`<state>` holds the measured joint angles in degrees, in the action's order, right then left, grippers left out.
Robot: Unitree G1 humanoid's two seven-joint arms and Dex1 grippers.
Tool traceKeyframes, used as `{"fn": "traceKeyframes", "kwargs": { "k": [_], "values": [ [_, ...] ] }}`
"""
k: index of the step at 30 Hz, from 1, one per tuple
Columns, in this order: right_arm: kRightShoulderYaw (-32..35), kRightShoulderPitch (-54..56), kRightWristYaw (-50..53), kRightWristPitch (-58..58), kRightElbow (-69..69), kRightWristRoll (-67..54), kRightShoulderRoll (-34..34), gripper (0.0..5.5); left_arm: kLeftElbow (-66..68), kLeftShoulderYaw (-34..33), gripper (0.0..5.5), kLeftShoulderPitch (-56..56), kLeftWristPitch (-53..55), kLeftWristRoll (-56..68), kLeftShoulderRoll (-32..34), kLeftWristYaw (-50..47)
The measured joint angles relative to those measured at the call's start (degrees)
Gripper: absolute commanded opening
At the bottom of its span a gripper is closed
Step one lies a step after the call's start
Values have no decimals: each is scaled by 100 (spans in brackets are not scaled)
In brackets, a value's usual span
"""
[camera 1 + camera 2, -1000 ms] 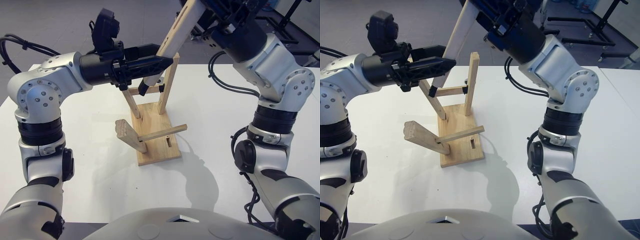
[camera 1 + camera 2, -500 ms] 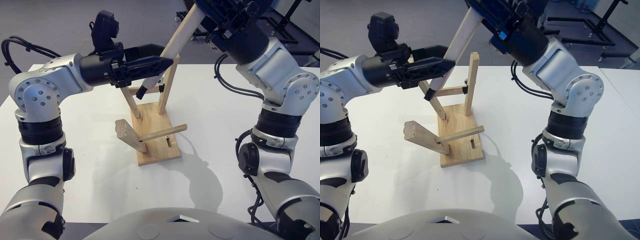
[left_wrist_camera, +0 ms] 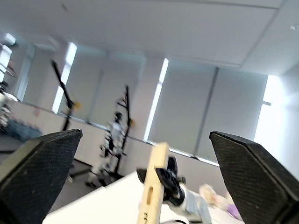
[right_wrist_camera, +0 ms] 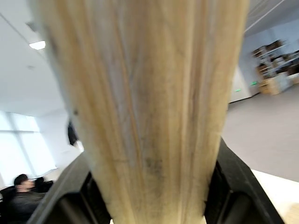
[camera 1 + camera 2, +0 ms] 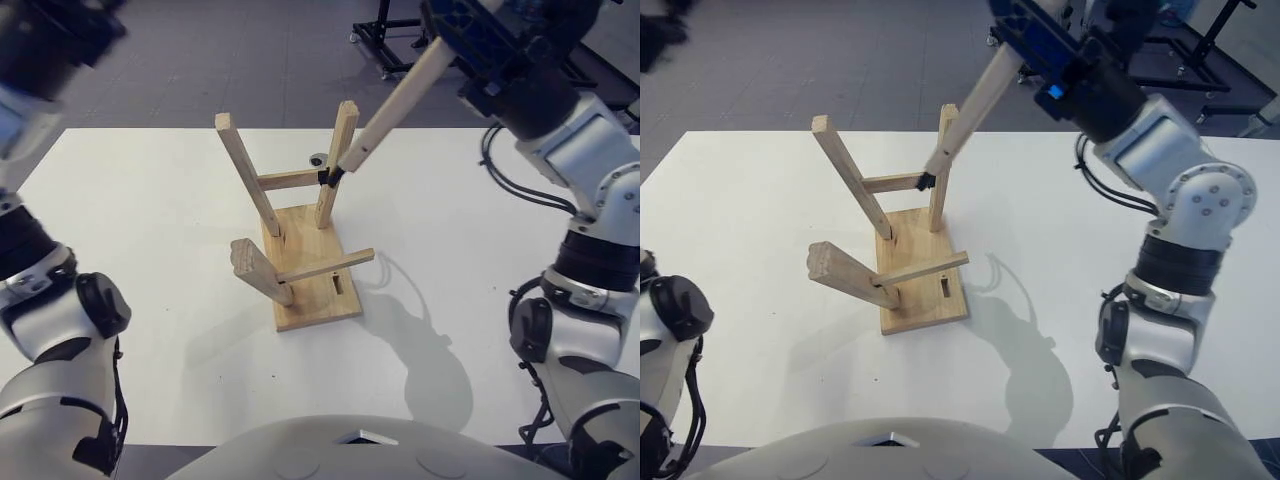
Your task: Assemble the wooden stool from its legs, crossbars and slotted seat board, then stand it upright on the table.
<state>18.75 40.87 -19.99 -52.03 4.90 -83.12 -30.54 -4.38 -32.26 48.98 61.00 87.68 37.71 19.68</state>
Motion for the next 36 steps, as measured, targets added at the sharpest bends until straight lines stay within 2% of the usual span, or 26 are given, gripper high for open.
{"fn": "traceKeyframes", "kwargs": {
  "k": [3,6,8,10,12,14,17,20,25,28,36],
  "values": [
    [114,-483,-639,185,232,615,-375,207,-709,-174,501,-603,36,91,510,70],
    [154,-786,-1228,567,302,1235,-546,207,-1361,-338,501,-1840,-42,-601,944,863],
    [168,-1005,-1561,807,296,1595,-634,207,-1639,-441,501,-3112,-354,-1439,1204,1903],
    [187,-1160,-1742,970,285,1803,-653,207,-1678,-491,501,-4091,-573,-1980,1290,2578],
    [221,-1460,-1994,1149,279,2100,-717,207,-1697,-499,501,-5535,-1136,-2875,1291,3597],
    [300,-1737,-2181,1155,282,2235,-804,207,-1837,-328,501,-6535,-1617,-3524,1339,4294],
    [463,-2091,-2399,1108,280,2241,-954,207,-1980,345,501,-7604,-2323,-4442,1364,4956],
    [496,-2137,-2428,966,264,2212,-954,207,-2365,971,501,-7720,-2626,-4766,1027,4697],
    [292,-1896,-2332,829,178,2138,-678,207,-2744,2405,501,-7667,-3164,-5749,47,3428],
    [129,-1584,-2206,692,172,2121,-596,207,-2804,3168,501,-7750,-3673,-6600,-292,2820],
    [-37,-996,-2034,310,-8,2016,-517,207,-2660,4203,501,-7751,-4016,-7813,-1166,1307]
  ]
}}
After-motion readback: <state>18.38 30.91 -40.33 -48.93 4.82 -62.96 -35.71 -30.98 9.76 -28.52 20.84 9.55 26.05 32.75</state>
